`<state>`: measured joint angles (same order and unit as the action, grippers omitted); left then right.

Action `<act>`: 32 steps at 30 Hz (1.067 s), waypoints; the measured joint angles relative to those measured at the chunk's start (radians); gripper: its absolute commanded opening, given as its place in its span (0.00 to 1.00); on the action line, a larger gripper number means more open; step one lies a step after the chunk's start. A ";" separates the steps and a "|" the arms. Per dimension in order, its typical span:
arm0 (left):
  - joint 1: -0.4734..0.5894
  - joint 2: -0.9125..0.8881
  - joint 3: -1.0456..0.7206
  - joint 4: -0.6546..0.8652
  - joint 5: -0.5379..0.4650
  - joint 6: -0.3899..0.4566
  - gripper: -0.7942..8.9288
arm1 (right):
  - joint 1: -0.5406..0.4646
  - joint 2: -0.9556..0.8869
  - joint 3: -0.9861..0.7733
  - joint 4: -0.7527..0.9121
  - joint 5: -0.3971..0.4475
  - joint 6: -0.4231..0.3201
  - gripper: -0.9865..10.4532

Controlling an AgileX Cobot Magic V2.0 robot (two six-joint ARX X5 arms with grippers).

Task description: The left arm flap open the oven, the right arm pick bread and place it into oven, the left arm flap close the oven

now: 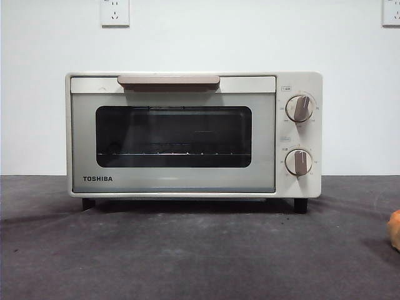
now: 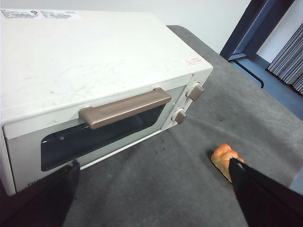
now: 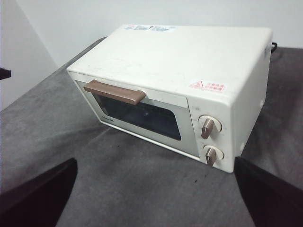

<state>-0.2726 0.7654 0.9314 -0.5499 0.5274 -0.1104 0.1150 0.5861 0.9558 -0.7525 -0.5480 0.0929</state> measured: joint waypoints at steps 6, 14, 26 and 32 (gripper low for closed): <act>0.000 0.000 0.000 0.000 0.000 0.000 0.60 | 0.000 0.051 0.000 -0.109 0.012 0.017 0.59; -0.001 0.000 0.000 0.000 0.000 0.000 0.60 | 0.004 0.180 -0.143 -0.156 0.124 0.045 0.59; -0.001 0.000 0.000 0.001 0.000 0.000 0.60 | 0.060 0.452 -0.272 -0.043 0.263 0.105 0.59; -0.001 0.000 0.000 0.001 0.000 0.000 0.60 | 0.105 0.598 -0.272 0.002 0.328 0.107 0.59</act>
<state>-0.2733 0.7654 0.9314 -0.5491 0.5274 -0.1104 0.2199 1.1843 0.6834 -0.7509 -0.2199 0.2001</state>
